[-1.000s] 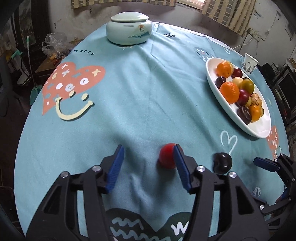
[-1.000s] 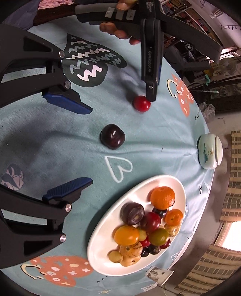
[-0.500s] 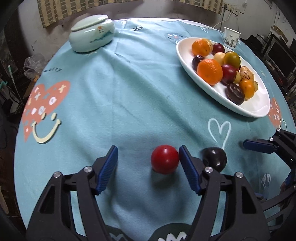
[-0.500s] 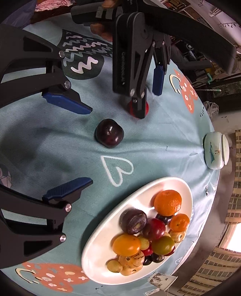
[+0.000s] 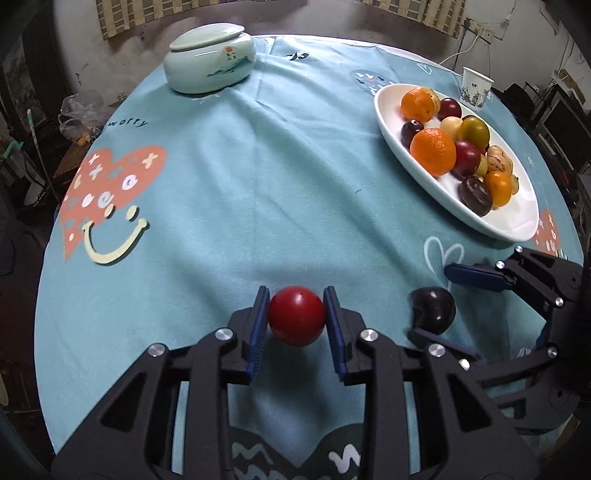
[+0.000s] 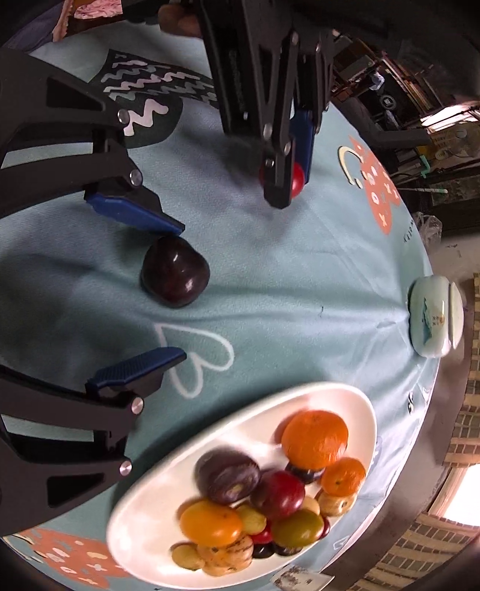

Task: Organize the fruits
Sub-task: 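Grasp a red plum with the left tool while the right tool grasps a dark plum, then carry the red plum and dark plum over the white plate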

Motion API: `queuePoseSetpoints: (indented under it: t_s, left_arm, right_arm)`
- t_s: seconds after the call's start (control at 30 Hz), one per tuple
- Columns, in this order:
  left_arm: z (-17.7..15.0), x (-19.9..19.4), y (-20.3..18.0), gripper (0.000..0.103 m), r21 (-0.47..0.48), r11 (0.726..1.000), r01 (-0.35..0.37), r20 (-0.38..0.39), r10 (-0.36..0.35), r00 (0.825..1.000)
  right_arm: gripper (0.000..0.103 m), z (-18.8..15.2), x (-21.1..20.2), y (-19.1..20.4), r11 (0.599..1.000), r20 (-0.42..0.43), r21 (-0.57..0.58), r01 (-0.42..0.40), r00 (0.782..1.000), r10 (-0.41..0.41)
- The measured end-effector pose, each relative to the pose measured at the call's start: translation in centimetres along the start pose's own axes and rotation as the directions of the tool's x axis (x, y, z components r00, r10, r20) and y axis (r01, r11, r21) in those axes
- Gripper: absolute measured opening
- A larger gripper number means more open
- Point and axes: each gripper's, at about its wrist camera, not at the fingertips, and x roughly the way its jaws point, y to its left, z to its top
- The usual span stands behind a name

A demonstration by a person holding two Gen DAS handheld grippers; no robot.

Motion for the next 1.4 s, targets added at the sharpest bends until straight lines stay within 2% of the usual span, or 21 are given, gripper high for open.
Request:
queuePoseSetpoints:
  t_s: [0.1,0.2,0.33,0.47,0.6,0.83,1.1,1.27,1.4]
  left_arm:
    - [-0.2,-0.5,-0.2,0.030,-0.005,1.000,-0.005,-0.001,0.005,1.000]
    - [-0.5,-1.3,-0.8,0.030,0.005,1.000,-0.002,0.005,0.001,1.000]
    - [-0.6,-3.2,-2.3,0.030,0.030,1.000,0.010,0.032,-0.010,0.999]
    - [-0.9,-5.2,-5.2,0.030,0.100,0.995,0.029,0.058,-0.035,0.998]
    - [-1.3,-6.7,-6.0,0.030,0.089,0.995,0.044,0.073,-0.050,0.996]
    - [-3.5,-10.6,-8.4,0.030,0.136,0.988,0.071,0.104,-0.085,0.991]
    - [-6.7,-11.7,-14.1,0.030,0.239,0.965,0.105,0.055,-0.121,0.991]
    - [-5.7,-12.4,-16.3,0.030,0.271,0.957,0.105,0.071,-0.128,0.989]
    - [-3.5,-13.6,-17.4,0.030,0.280,0.956,0.091,0.115,-0.128,0.985]
  right_arm:
    - [0.037,0.5,-0.3,0.3,0.999,-0.010,-0.025,-0.029,1.000,0.029]
    - [0.036,0.2,-1.4,0.3,0.999,0.005,-0.038,-0.018,1.000,0.018]
    - [0.035,-0.8,-4.2,-0.6,0.999,0.050,0.032,-0.044,0.998,0.042]
    - [0.035,-3.4,-7.4,-0.9,0.996,0.089,0.081,-0.037,0.996,0.029]
    - [0.034,-6.3,-10.0,-2.1,0.986,0.122,0.162,-0.025,0.992,0.005]
    - [0.034,-10.6,-15.0,-2.1,0.971,0.201,0.237,-0.020,0.979,-0.028]
    - [0.034,-15.6,-17.9,-1.5,0.953,0.191,0.304,0.001,0.980,-0.062]
    - [0.034,-16.2,-19.5,-1.9,0.949,0.209,0.315,0.028,0.973,-0.099]
    - [0.034,-15.4,-21.0,-2.8,0.947,0.247,0.316,0.054,0.959,-0.137]
